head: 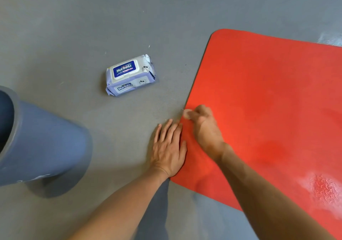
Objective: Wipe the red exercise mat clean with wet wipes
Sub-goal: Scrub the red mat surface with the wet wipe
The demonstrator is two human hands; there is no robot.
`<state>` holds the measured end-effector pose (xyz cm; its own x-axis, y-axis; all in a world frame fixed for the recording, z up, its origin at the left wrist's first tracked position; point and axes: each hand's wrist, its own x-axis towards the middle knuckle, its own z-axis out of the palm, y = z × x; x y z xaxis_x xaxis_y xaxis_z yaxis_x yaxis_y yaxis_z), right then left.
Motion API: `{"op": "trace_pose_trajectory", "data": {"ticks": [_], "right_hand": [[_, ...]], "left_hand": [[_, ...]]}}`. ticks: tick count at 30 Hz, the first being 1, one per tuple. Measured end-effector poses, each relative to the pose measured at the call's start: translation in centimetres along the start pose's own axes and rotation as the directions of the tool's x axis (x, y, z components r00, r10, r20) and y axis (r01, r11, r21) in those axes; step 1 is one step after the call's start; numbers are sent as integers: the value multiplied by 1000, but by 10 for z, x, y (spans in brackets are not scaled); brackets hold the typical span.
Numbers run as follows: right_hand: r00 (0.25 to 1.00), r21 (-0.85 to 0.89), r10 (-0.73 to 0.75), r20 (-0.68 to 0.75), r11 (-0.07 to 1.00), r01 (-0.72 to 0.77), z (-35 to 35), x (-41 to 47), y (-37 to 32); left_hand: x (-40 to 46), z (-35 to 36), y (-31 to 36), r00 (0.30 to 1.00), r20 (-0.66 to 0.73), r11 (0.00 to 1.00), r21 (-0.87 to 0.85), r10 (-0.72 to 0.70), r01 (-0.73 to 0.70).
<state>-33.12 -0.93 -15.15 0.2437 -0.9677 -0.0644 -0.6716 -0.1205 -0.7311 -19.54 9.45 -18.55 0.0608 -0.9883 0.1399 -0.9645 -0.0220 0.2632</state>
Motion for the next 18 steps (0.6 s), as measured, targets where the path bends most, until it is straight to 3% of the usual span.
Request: {"op": "trace_pose_trajectory", "data": {"ticks": [3,6,8,9,12,13,15,18], "right_hand": [[948,-30,215,-234,973,-228,-46,26,46],[856,82,381,-349,922,-378,-44,28,38],[917,-4,247,-315,965,-261,-17,17,17],[956,-24,97,-278,994,-108,0,9,11],[993,60,-112,-25,992,113,26,-7,-14],[994,80,-112,9,991,111,22,-4,-9],[995,6,-71,-75,997,72,-2,8,25],[946,-49,183,-269,978,-204,-55,26,67]], "left_hand": [[0,-1,0,1000,6,1000,0,-2,2],[0,-1,0,1000,11,1000,11,-7,7],[0,-1,0,1000,5,1000,10,-2,2],[0,0,0,1000,1,1000,6,-1,1],[0,0,0,1000,-4,1000,1,-8,8],[0,-1,0,1000,-4,1000,3,-5,5],[0,-2,0,1000,-8,1000,6,5,-5],[0,0,-1,1000,-13,1000,9,8,-8]]}}
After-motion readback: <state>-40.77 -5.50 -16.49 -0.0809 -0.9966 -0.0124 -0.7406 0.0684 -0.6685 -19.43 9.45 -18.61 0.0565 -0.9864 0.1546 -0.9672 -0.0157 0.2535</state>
